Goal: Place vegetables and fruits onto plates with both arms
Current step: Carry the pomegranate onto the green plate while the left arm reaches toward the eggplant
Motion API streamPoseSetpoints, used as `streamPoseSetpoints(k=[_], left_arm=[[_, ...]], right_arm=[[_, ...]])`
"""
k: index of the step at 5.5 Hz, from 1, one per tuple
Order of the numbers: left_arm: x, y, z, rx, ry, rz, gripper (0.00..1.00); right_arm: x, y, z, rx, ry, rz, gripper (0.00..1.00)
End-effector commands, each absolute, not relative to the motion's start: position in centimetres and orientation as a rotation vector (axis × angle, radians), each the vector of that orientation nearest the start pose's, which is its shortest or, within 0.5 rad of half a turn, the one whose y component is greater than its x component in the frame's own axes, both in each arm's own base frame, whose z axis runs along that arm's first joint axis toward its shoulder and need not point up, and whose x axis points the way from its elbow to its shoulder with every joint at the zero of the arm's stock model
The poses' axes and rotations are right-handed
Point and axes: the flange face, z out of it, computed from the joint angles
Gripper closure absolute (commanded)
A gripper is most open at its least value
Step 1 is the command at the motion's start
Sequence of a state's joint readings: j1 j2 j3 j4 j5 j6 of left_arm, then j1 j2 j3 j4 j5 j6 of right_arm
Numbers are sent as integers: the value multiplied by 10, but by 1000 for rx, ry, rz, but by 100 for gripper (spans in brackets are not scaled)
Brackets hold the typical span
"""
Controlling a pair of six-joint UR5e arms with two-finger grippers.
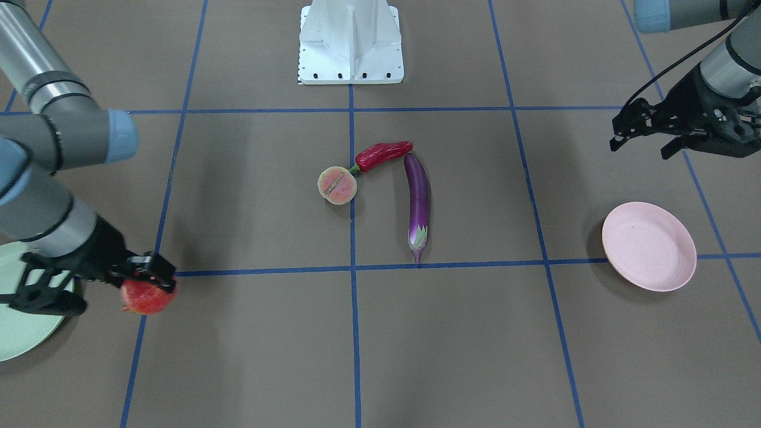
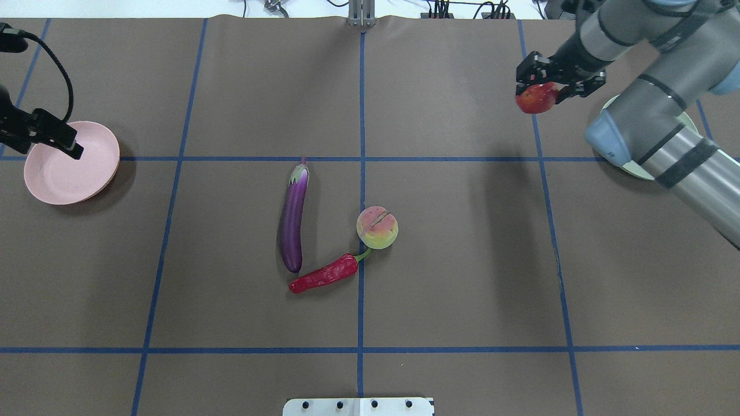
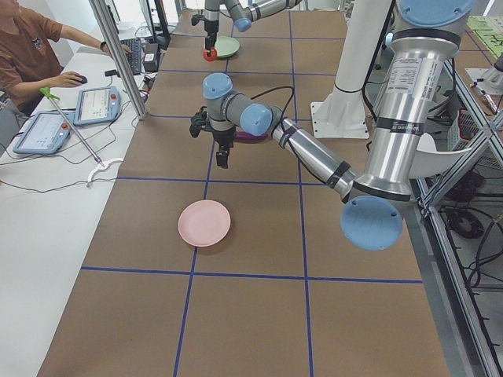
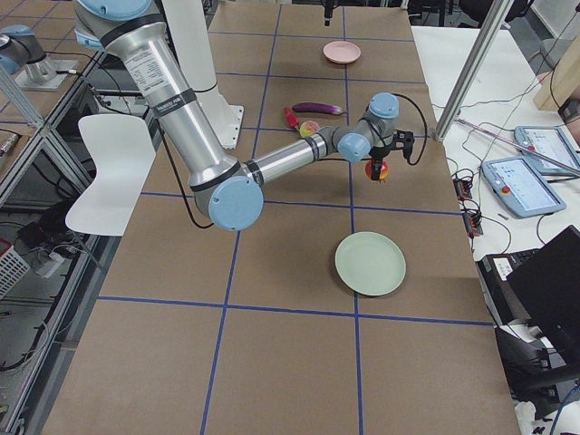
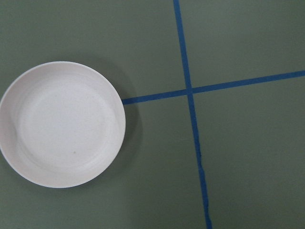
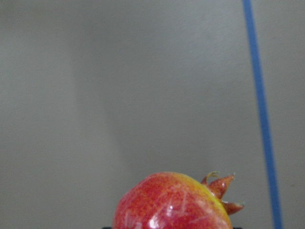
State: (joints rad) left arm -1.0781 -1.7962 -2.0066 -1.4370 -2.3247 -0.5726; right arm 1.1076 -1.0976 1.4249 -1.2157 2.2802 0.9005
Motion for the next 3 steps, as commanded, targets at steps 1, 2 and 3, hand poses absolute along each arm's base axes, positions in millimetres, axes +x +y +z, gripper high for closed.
streamPoseSetpoints(k=[1,2,3], left_arm=[[299,-488,279,8,915,97,0],[349,-511,250,-1,904,86,0],[384,-527,243,-26,890,102,0]], right_arm=[[-155,-631,514,82,-878,91,100],[-137,-607,560,71,-851,37,100],[-130,-586,595,60,-815,-10,100]])
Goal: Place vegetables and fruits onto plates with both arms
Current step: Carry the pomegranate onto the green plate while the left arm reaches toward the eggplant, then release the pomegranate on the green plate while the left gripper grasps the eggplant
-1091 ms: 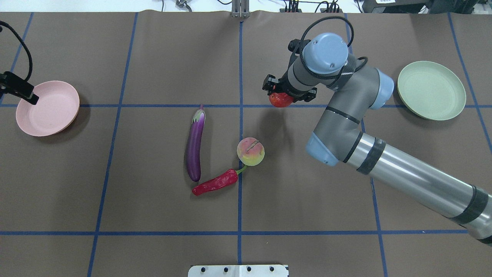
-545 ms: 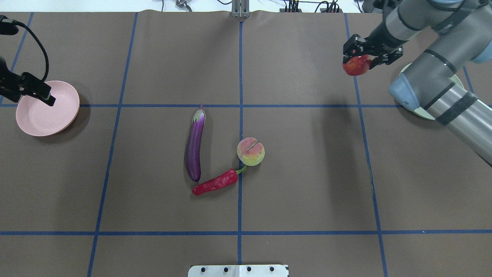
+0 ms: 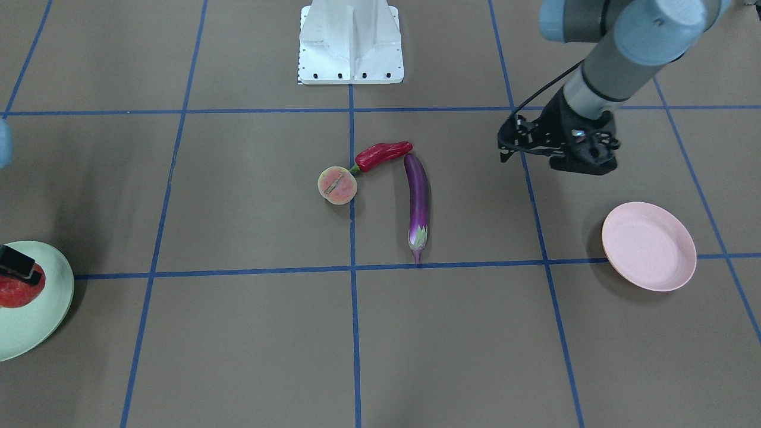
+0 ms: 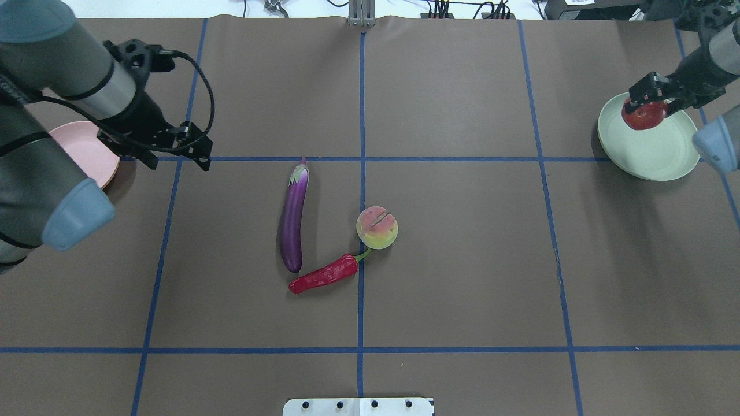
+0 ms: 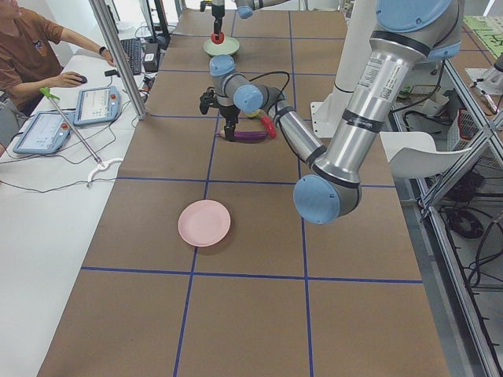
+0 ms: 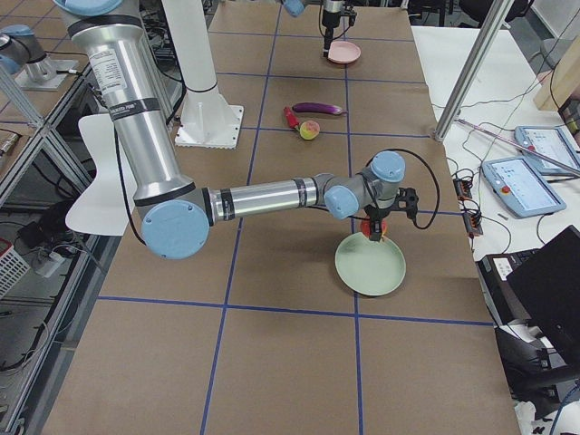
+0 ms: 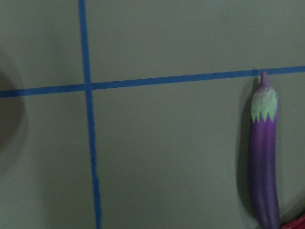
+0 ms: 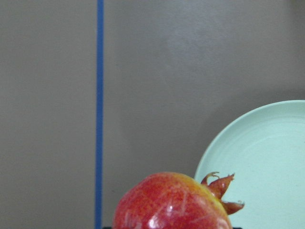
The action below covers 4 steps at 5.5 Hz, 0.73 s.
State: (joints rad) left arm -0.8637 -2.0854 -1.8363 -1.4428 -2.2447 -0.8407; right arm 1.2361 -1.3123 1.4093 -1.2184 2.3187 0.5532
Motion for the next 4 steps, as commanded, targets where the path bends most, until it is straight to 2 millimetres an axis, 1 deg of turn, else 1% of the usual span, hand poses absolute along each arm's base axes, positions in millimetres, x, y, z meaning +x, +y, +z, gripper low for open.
streamPoseSetpoints(k=[1,2,3,4], left_arm=[[437,-528,230,-67,871,129,0],[473,-526,238,-32,846,120,0],[504,-530,257,-8,888,140,4],[517,-531,270,-2,889,155,5]], right_arm=[[-128,-582,612,36,-800,-7,100],[-128,-578,630,12,-793,-5,84],[-127,-578,625,24,-796,-7,1],[-129,-584,614,35,-809,-15,0]])
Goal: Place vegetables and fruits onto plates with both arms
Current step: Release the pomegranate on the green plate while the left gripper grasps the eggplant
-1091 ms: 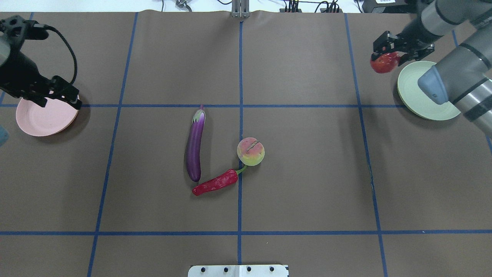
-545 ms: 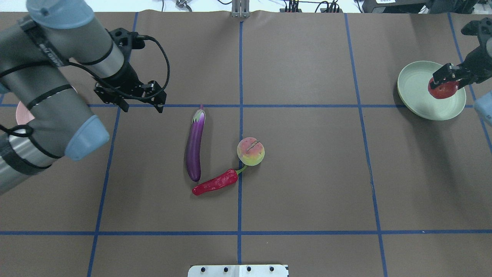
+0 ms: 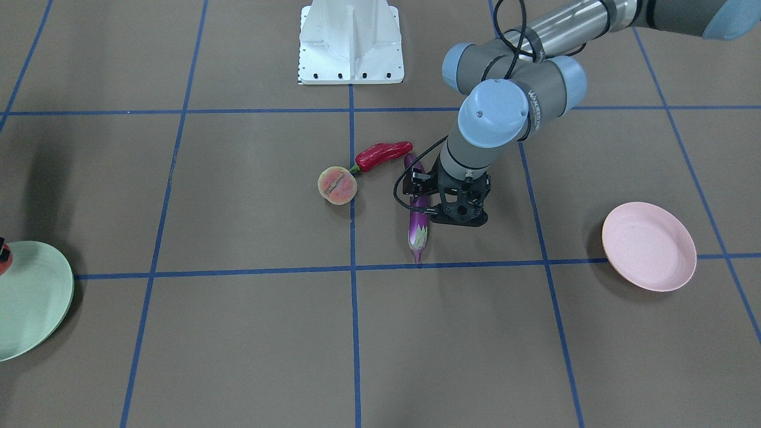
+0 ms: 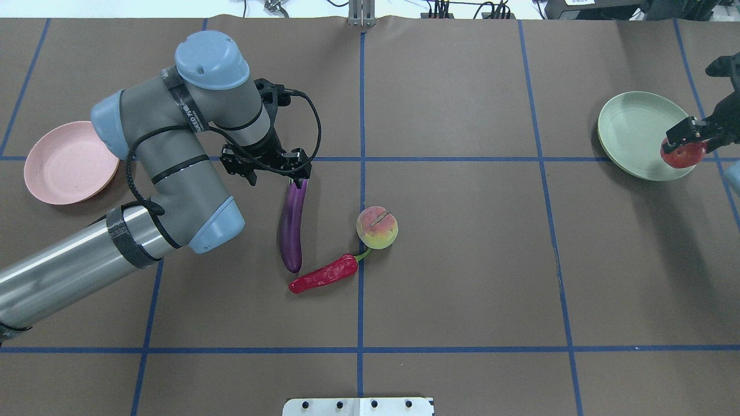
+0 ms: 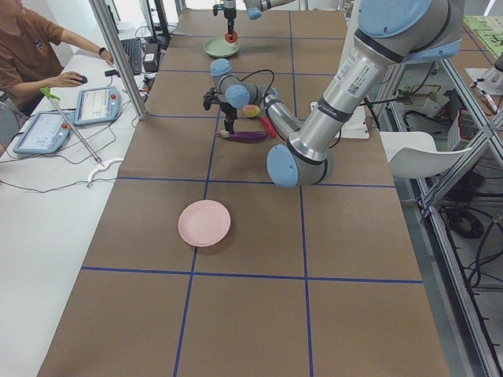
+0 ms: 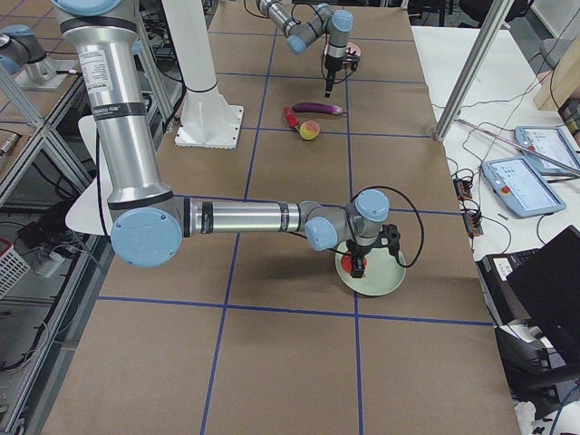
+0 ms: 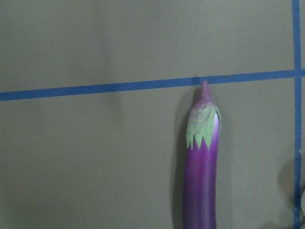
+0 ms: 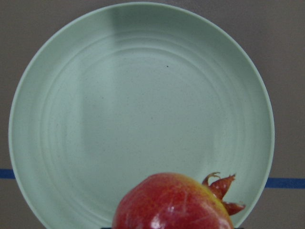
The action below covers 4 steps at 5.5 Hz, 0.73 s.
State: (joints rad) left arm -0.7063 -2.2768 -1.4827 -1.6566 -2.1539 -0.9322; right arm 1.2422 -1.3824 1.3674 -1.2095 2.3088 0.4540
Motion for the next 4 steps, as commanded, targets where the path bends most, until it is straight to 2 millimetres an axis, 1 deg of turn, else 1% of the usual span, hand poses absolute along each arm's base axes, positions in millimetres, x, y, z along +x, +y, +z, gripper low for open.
streamPoseSetpoints(k=[1,2,3,4], left_arm=[[534,-517,272,0,875,172,6],[541,-511,278,-11,866,183,10],[549,-506,281,-22,860,187,14],[550,-504,284,-27,856,187,31]], right_arm=[[-127,-583,599,40,-860,-28,0],[-118,-584,584,46,-909,-27,0],[-113,-584,575,50,-935,-25,0],[-115,-589,559,65,-943,-18,0]])
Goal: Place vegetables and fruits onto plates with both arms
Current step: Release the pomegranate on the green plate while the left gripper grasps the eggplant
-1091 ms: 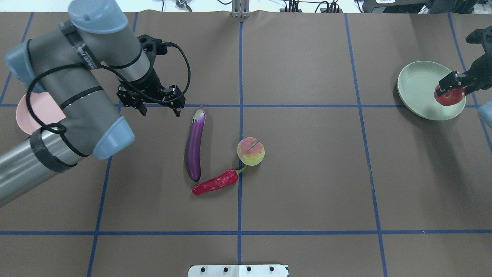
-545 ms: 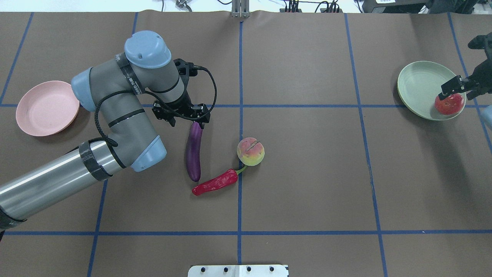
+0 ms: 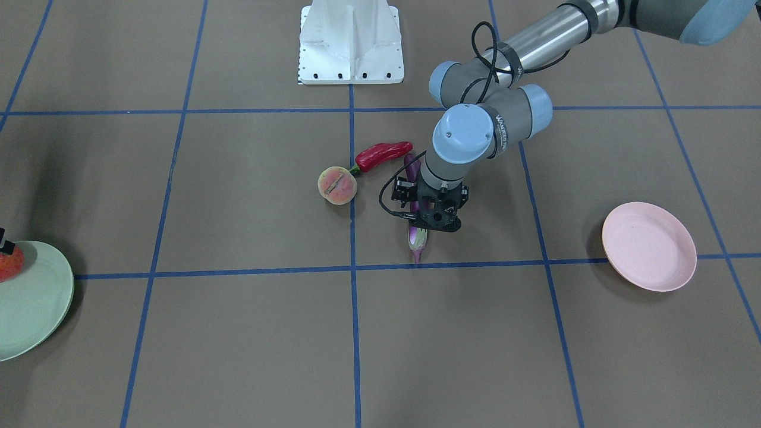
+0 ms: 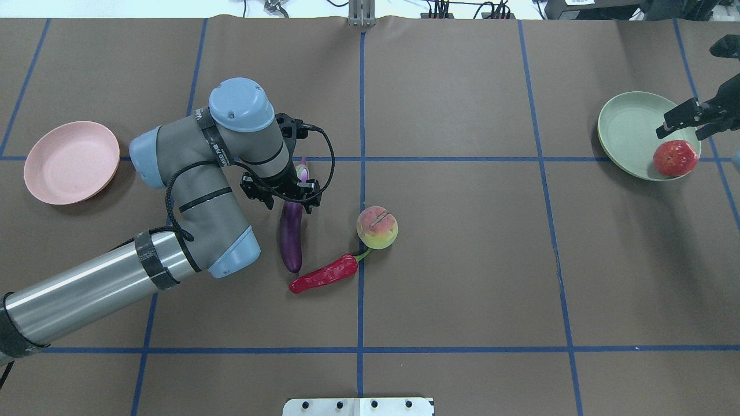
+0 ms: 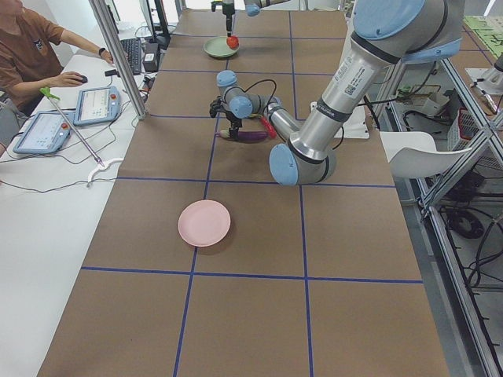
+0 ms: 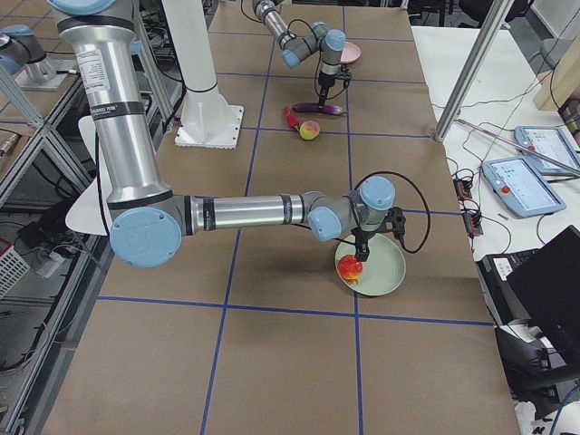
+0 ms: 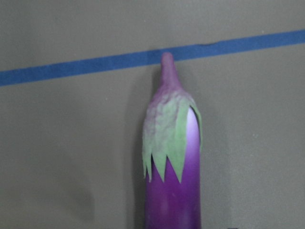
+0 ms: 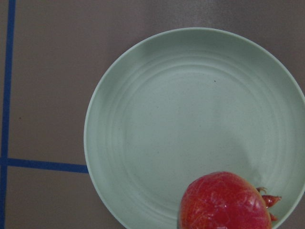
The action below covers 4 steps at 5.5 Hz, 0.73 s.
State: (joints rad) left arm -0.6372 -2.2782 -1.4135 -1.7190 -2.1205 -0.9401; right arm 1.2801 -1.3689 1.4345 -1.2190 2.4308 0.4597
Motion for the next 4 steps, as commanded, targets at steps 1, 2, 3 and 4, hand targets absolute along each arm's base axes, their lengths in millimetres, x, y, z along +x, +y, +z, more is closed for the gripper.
streamPoseSetpoints(k=[1,2,3,4], left_arm=[[550,-504,283,-26,857,188,92],[540,-504,270,-14,880,186,100],[504,-519,251,23,907,149,100],[445,-554,266,-5,902,75,100]], right_arm=[[-120,-588,536,55,-964,33,0],[-140,-579,504,45,-994,50,0],[-178,-562,463,3,-1024,101,0],[-209,-549,415,-19,-1068,130,0]])
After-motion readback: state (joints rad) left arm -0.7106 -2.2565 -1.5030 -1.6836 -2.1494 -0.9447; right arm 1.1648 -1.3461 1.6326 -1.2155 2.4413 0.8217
